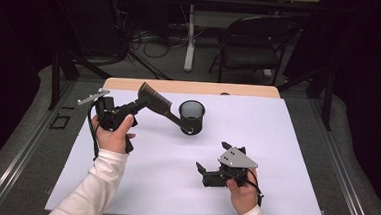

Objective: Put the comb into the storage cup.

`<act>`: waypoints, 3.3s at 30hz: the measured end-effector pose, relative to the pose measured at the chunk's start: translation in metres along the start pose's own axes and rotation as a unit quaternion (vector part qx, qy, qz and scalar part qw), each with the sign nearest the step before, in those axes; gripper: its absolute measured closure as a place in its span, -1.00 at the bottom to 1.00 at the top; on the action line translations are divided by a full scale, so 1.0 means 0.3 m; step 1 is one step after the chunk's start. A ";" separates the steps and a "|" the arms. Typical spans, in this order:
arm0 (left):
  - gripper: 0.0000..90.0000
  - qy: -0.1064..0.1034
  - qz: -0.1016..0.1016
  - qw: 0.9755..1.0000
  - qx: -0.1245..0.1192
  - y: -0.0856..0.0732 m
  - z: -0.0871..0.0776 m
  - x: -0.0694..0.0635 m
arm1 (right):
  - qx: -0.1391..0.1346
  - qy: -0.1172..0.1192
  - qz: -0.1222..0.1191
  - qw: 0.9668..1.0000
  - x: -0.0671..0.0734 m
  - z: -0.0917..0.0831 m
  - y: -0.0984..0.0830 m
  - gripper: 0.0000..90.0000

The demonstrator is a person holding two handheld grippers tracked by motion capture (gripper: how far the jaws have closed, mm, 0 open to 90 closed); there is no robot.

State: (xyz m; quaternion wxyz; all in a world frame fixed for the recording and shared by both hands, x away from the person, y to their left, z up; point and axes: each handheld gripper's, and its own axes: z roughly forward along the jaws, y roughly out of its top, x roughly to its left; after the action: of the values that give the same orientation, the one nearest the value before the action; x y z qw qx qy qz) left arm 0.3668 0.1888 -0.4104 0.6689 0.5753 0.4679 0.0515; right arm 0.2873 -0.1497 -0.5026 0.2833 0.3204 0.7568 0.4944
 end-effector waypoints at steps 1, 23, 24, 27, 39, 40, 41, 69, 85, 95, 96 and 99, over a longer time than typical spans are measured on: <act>0.87 0.001 0.001 1.000 0.001 0.002 0.003 0.000 | 0.001 0.000 -0.001 1.000 0.000 0.000 0.000 -1.00; 0.87 0.020 -0.004 1.000 0.000 0.059 0.054 0.002 | 0.006 -0.003 -0.001 1.000 -0.004 0.004 -0.007 -1.00; 0.87 0.020 -0.004 1.000 -0.002 0.063 0.056 0.004 | 0.006 -0.003 -0.001 1.000 -0.005 0.004 -0.007 -1.00; 0.87 0.027 -0.006 1.000 -0.006 0.075 0.062 0.009 | 0.007 -0.003 -0.001 1.000 -0.005 0.004 -0.008 -1.00; 0.87 0.051 -0.001 0.999 -0.012 0.110 0.087 0.007 | 0.008 0.000 -0.004 1.000 -0.005 0.005 -0.010 -1.00; 0.87 0.053 0.000 0.999 -0.013 0.113 0.088 0.007 | 0.009 0.000 -0.004 1.000 -0.005 0.006 -0.011 -1.00; 0.87 0.053 -0.001 0.998 -0.014 0.115 0.089 0.008 | 0.009 -0.001 -0.004 1.000 -0.005 0.006 -0.011 -1.00; 0.87 0.090 0.016 0.996 -0.014 0.144 0.165 0.003 | 0.014 0.004 -0.006 1.000 -0.003 0.011 -0.016 -1.00; 0.87 0.103 0.017 0.995 0.005 0.137 0.227 0.005 | 0.015 0.002 -0.005 1.000 -0.010 0.010 -0.019 -1.00; 0.87 0.106 0.012 0.994 0.017 0.125 0.262 0.010 | 0.014 0.003 -0.004 1.000 -0.011 0.009 -0.019 -1.00; 0.87 0.106 0.014 0.994 0.018 0.124 0.266 0.012 | 0.014 0.003 -0.004 1.000 -0.011 0.009 -0.019 -1.00; 0.87 0.108 0.012 0.994 0.021 0.120 0.275 0.014 | 0.014 0.003 -0.003 1.000 -0.011 0.009 -0.019 -1.00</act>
State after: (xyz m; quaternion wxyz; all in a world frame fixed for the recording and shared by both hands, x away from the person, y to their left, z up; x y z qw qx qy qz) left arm 0.4426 0.1437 -0.3915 0.6017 0.5857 0.5313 0.1119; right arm 0.2904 -0.1525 -0.5085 0.2782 0.3205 0.7653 0.4839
